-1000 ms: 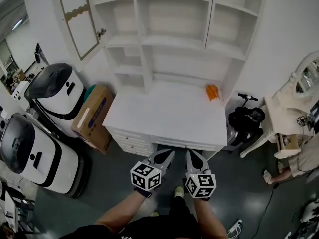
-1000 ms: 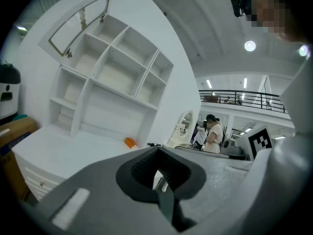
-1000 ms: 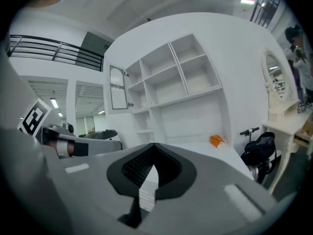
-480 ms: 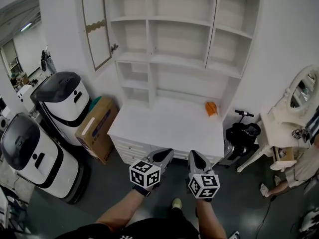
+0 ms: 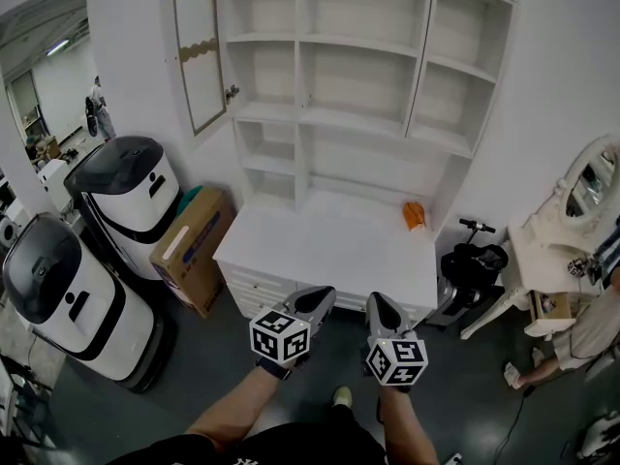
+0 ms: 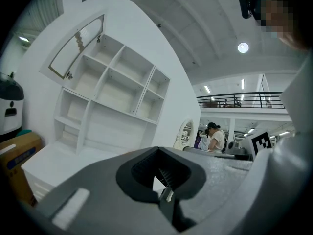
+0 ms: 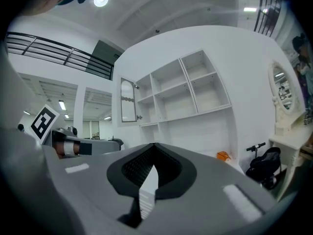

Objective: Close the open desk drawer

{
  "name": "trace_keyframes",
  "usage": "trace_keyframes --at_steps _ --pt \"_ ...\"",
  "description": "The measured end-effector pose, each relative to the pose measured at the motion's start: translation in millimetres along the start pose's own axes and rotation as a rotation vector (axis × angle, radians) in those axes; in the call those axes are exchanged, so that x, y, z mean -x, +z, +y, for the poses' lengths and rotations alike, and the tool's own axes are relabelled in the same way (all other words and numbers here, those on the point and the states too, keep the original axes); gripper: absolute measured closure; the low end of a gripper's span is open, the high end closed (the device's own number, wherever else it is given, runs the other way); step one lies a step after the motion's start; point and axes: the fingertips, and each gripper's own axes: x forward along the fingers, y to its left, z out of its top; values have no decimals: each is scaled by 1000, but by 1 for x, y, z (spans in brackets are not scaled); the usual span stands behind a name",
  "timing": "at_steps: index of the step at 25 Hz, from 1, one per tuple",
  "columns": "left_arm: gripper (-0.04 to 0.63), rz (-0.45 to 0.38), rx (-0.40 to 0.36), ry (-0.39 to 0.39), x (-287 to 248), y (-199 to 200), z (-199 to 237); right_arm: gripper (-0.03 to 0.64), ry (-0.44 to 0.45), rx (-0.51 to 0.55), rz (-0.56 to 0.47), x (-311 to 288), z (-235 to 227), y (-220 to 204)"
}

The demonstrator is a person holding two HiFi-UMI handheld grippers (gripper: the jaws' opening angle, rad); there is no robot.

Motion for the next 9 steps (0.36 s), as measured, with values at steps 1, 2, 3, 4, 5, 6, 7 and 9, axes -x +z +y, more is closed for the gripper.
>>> trace_keyframes --at_steps 1,2,3,4,5,6,7,9 --pt "595 -1 2 3 1 -1 1 595 1 -1 0 0 0 0" --pt "595 -2 4 5 1 -1 2 595 2 -1 0 0 1 0" --pt "595 -3 5 8 2 -1 3 595 2 -1 0 0 1 0" --pt "595 -5 6 10 2 -1 4 595 2 -1 0 0 1 0" --pt "595 -7 7 11 3 0 4 595 2 -1 0 0 2 0" --pt "595 -8 7 12 4 0 5 595 2 -2 0 -1 2 -1" --pt "595 -9 8 13 4 1 6 595 3 -4 0 -1 3 -1" --pt "595 -10 8 15 6 2 8 595 5 -7 -1 -3 5 -1"
